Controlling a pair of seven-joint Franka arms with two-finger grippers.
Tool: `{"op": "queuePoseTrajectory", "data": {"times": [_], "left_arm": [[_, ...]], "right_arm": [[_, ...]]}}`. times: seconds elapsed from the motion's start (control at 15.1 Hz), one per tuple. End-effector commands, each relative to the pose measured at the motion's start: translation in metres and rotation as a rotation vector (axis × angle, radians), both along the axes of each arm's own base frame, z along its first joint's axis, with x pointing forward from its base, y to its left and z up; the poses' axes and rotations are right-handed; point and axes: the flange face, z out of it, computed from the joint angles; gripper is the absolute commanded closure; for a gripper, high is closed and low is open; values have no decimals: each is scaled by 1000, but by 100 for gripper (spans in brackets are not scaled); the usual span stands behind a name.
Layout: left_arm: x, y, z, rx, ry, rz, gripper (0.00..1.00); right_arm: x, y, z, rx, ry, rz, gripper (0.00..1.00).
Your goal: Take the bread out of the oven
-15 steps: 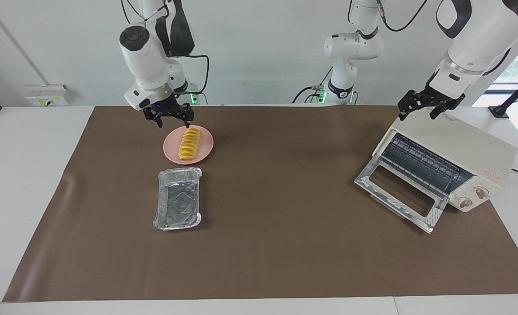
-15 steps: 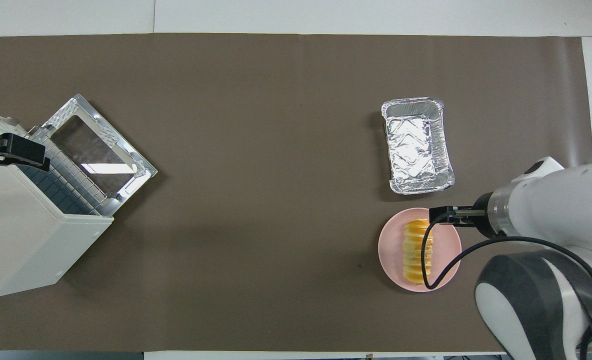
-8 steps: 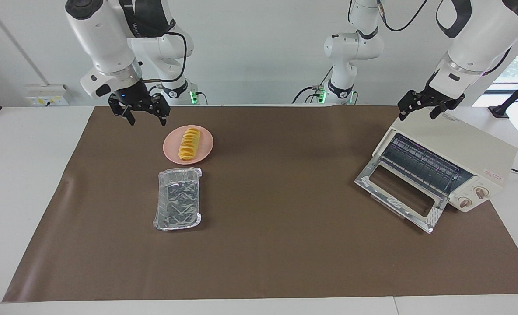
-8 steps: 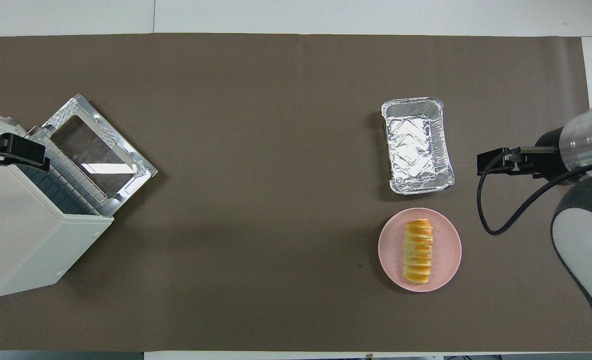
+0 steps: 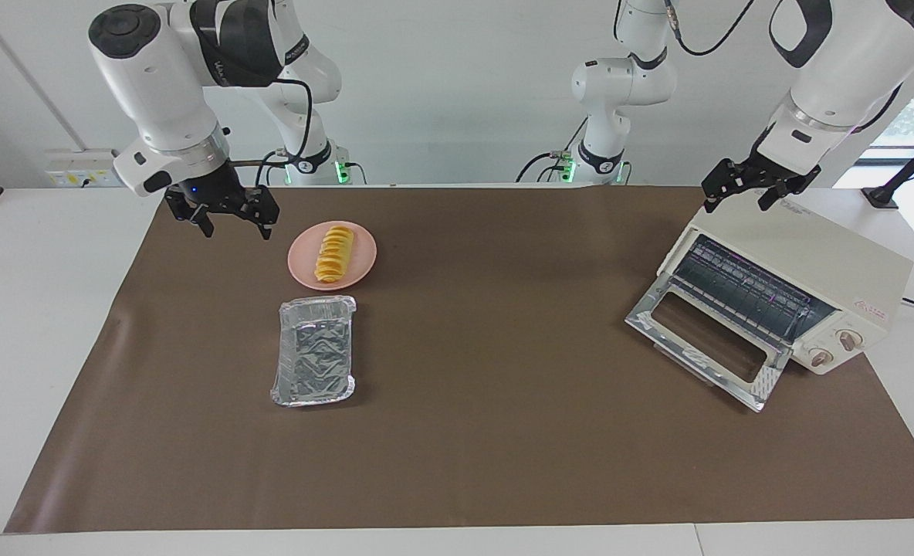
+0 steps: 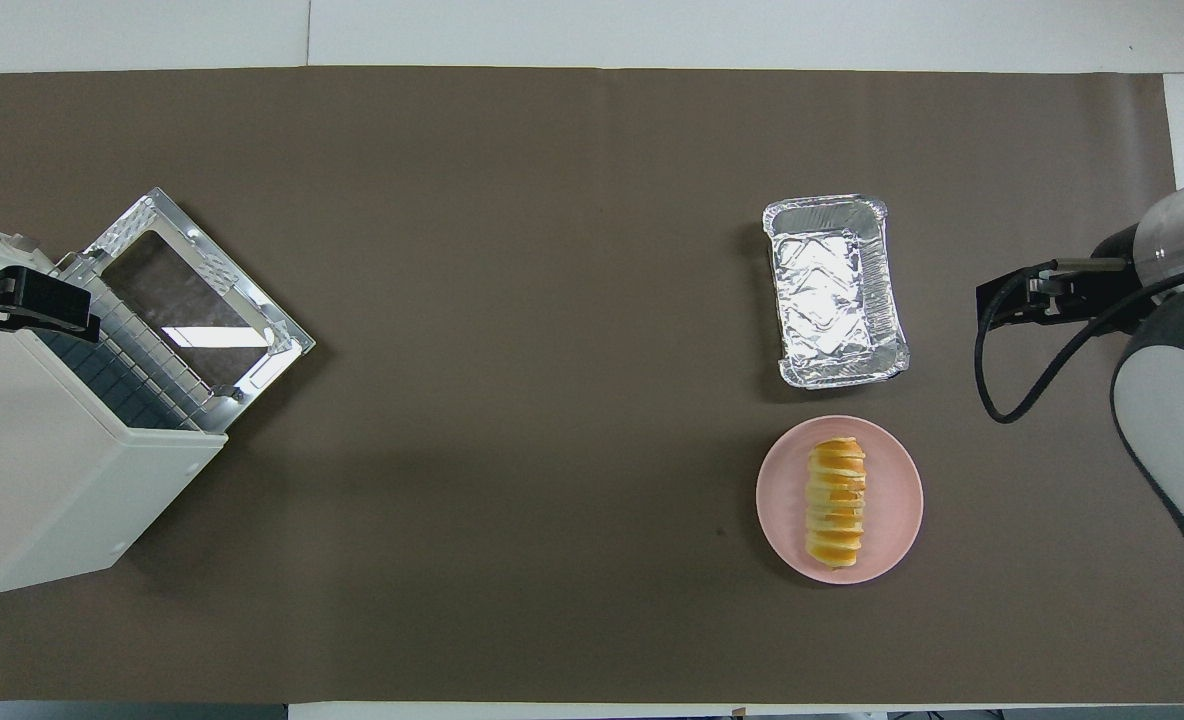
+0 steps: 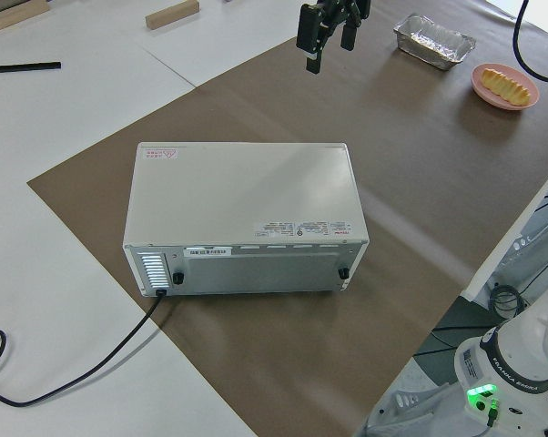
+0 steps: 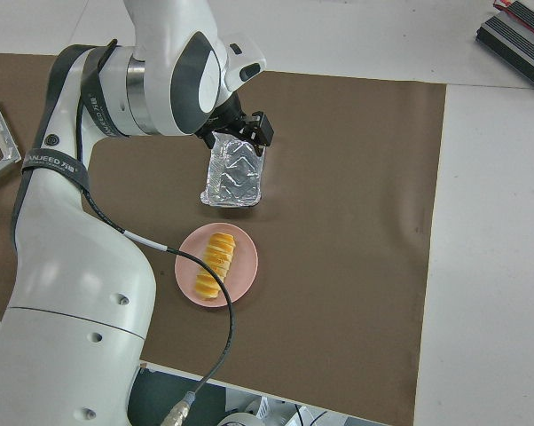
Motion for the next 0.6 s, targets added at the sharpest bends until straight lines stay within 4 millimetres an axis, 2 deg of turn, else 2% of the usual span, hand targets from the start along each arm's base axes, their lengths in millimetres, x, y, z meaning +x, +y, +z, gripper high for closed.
{"op": "queuePoseTrajectory", "data": {"times": [0.0,0.53], "left_arm": [[-7,2,0,15,-12,-7,0],[-7,2,0,15,-12,-7,0]], "right_arm": [[-1,-8,3,-12,26,6,0],[-2,-9,2,-11,26,3,0]]}}
